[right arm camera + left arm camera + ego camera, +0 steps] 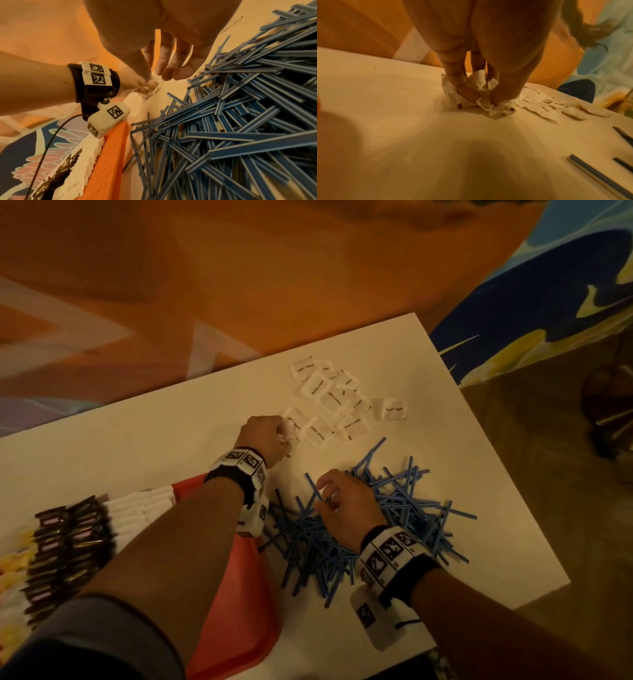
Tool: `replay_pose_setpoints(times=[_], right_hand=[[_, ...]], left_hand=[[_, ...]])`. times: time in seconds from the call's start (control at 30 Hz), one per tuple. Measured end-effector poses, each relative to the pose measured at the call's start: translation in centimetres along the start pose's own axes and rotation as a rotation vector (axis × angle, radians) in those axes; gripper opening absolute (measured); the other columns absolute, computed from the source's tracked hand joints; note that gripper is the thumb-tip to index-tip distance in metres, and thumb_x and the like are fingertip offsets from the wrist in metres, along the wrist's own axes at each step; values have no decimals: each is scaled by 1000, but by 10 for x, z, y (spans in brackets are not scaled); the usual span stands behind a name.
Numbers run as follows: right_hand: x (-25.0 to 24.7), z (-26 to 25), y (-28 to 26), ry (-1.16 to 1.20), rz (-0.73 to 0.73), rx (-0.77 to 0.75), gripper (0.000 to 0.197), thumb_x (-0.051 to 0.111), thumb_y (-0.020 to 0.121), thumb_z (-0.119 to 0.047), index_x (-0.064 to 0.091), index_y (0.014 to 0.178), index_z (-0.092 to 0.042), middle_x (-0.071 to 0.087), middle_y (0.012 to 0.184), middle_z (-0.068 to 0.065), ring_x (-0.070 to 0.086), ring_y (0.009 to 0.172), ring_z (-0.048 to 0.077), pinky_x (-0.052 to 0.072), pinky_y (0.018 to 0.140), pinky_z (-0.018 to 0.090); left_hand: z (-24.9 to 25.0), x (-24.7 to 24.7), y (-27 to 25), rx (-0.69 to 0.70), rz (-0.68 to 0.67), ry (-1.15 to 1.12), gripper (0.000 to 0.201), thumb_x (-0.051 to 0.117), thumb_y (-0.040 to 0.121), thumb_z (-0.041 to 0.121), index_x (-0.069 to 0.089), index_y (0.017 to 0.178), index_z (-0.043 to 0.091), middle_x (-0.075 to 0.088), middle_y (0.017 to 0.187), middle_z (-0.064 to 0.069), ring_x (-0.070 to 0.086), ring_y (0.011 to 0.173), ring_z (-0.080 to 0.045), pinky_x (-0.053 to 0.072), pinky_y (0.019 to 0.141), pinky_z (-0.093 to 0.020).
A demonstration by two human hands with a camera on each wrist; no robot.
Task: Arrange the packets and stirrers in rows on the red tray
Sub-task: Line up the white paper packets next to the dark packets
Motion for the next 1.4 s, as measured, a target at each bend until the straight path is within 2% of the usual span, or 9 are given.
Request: replay_pose_setpoints(times=[0.23, 0.5, 0.63, 0.77, 0.9, 1.03, 1.17, 1.23, 1.4], right_hand=[[-6, -26, 3, 15, 28, -16, 21, 70, 87, -18, 55, 100, -24, 56, 92, -6, 55, 82, 8, 46, 75, 23], [2, -108, -3, 69, 23, -200, 33, 75, 83, -31, 62, 113, -24, 53, 110, -13, 49, 102, 3, 44, 92, 25], [24, -150, -24, 99, 63, -203, 21, 78, 80, -33, 70, 99, -29, 66, 98, -13, 61, 89, 6, 50, 80, 19], [54, -191, -49, 101, 86, -242, 20, 80, 78, -30, 75, 97, -24, 70, 97, -11, 59, 77, 1, 45, 69, 5], [88, -224, -72, 28, 74, -308, 19, 80, 79, -27, 76, 96, -21, 70, 101, -8, 56, 77, -3, 38, 70, 0], [116, -252, -94, -115, 64, -364, 15, 74, 84, -27, 78, 97, -22, 70, 112, -5, 62, 101, 8, 44, 92, 17], [136, -270, -112, -60, 61, -320, 10, 73, 84, -23, 79, 93, -24, 72, 112, -4, 62, 102, 3, 43, 93, 12], [144, -275, -119, -17, 83, -289, 9, 75, 83, -18, 80, 89, -22, 73, 101, -6, 59, 80, -9, 38, 75, -2], [162, -282, -135, 24, 126, -261, 10, 75, 80, -12, 77, 77, -21, 64, 74, -15, 50, 59, -18, 34, 56, -2]], left_hand=[[-24, -12, -40, -45, 66, -296, 26, 76, 74, 14, 51, 67, 18, 54, 66, 3, 51, 67, -19, 35, 53, -23], [-36, -56, -124, 25, 82, -850, 13, 59, 59, 11, 46, 62, 15, 47, 63, -7, 46, 55, -18, 38, 56, -28], [-45, -68, -170, -141, 99, -1458, 20, 44, 52, -3, 38, 61, 14, 36, 64, -8, 36, 54, -21, 28, 50, -28], [-57, -83, -215, -259, 147, -1943, 18, 41, 61, 1, 46, 72, 14, 55, 77, -8, 54, 70, -27, 40, 63, -34], [-77, -100, -245, -310, 158, -2011, 25, 53, 97, 35, 63, 89, 14, 66, 81, -7, 66, 78, -25, 51, 79, -38], [-108, -110, -266, -387, 103, -1908, 30, 56, 98, 39, 65, 92, 11, 68, 86, -4, 65, 91, -20, 42, 109, -39], [-132, -125, -292, -384, 30, -1916, 39, 49, 102, 41, 64, 90, 7, 71, 73, -4, 72, 67, -17, 57, 77, -34], [-143, -130, -303, -376, 6, -1909, 39, 48, 101, 45, 63, 93, 10, 71, 73, -2, 72, 65, -18, 52, 80, -39], [-168, -140, -324, -382, 24, -1756, 59, 40, 96, 63, 64, 107, 11, 72, 91, -13, 66, 83, -28, 51, 85, -45]])
Point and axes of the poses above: each hand's wrist, its own y-axis towards the middle knuckle, its own x-axis out of the palm, z = x × y, the point moved 2 cm from there along y, towards the middle knuckle
